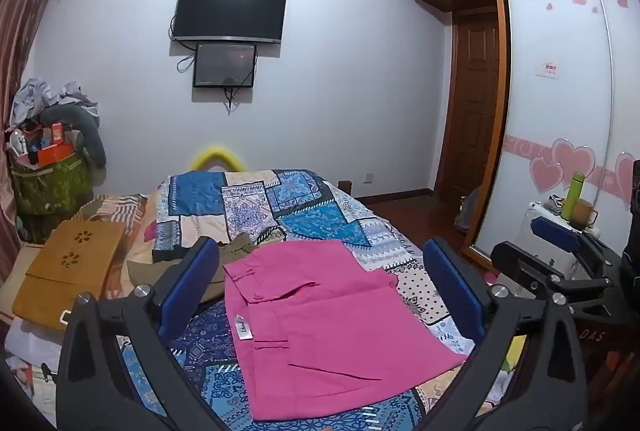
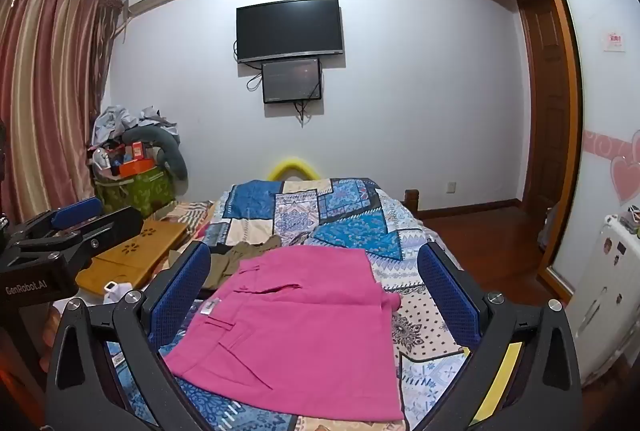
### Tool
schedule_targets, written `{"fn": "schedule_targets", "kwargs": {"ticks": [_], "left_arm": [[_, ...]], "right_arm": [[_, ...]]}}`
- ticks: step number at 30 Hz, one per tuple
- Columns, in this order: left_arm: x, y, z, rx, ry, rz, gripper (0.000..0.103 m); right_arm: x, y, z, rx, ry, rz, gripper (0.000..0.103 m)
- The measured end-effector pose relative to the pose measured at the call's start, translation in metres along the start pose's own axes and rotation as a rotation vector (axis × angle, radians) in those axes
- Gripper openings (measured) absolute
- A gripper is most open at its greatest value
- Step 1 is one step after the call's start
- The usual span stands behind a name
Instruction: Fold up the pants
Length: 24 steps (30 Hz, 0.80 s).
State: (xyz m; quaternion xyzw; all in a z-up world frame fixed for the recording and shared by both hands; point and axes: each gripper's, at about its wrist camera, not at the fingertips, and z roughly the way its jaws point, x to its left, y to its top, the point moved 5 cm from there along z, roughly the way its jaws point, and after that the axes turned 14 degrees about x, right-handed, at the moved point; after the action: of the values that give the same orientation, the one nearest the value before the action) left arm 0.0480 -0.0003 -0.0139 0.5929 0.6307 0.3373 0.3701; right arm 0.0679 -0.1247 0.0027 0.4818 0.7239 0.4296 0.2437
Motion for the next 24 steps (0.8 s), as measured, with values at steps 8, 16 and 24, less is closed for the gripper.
{"fn": "schedule_targets", "kwargs": {"ticks": [8, 16, 24], "left_arm": [[-0.004, -0.001, -0.001, 0.013, 0.025, -0.003, 0.103], [0.002, -0.001, 0.005, 0.007, 0.019, -0.016, 0.103], [0.002, -0.003, 0.005, 0.004, 0.023, -0.014, 0.103]], "right_arm": [[0.0, -0.001, 0.0, -0.005, -0.001, 0.0, 0.103], [0.0, -0.001, 0.002, 0.0, -0.003, 0.0, 0.103], [0.0, -0.002, 0.001, 0.001, -0.002, 0.0, 0.103]]}}
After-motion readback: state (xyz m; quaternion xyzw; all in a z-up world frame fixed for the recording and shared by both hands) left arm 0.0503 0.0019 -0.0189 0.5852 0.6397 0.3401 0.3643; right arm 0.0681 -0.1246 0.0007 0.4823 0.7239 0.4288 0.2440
